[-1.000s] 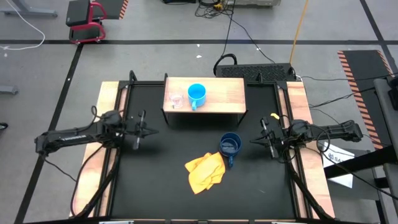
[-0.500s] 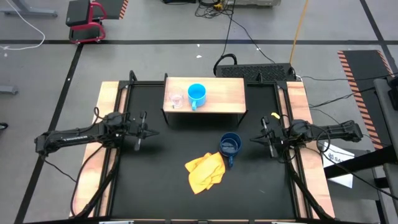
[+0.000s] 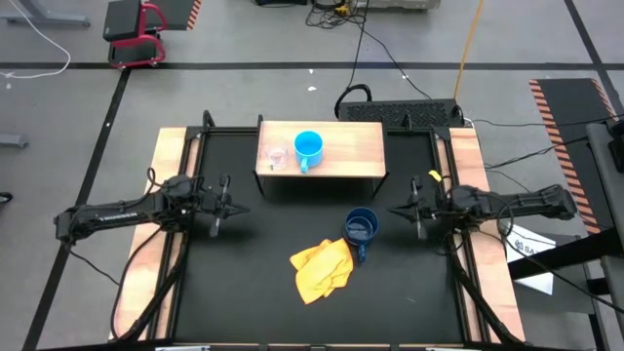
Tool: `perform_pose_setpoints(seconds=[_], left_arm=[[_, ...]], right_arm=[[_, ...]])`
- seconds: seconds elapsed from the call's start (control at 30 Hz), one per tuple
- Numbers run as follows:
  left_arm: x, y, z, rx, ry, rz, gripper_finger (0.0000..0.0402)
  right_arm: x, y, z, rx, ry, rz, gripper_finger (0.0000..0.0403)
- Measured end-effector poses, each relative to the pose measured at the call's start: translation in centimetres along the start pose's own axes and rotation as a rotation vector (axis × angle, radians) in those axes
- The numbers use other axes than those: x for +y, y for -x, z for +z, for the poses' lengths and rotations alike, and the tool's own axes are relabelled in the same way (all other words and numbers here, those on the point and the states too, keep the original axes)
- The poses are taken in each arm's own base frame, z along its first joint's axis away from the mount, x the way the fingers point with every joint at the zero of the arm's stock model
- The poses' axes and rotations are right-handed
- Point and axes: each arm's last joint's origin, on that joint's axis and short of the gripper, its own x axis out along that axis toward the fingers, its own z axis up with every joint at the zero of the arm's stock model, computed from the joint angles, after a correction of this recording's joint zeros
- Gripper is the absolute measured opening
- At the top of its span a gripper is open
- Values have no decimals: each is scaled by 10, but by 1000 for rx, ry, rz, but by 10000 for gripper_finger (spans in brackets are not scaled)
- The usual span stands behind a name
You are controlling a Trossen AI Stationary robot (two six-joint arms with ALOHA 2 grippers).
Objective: Stack small to large cups/mugs on shelf
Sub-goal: Put the dark blue mug on the shelf
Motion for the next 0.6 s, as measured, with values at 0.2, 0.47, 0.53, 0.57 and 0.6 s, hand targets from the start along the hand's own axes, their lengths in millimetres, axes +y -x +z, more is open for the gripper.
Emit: perform_pose_setpoints(seconds=[0.2, 0.47, 0.53, 0.57, 0.6], left_arm=[[0, 0, 0, -2, 0, -3, 13], [0, 0, 0, -2, 4, -4, 7], [0, 0, 0, -2, 6, -4, 3], [0, 0, 0, -2, 8, -4, 3], [0, 0, 0, -2, 9, -4, 5]], right_arm=[[-5, -14, 7, -24, -1, -39, 0], [-10, -36, 36, 70, 5, -10, 0], [-11, -42, 49, 110, 5, -13, 0], [-12, -45, 56, 132, 3, -19, 0], [-14, -48, 59, 160, 1, -25, 0]])
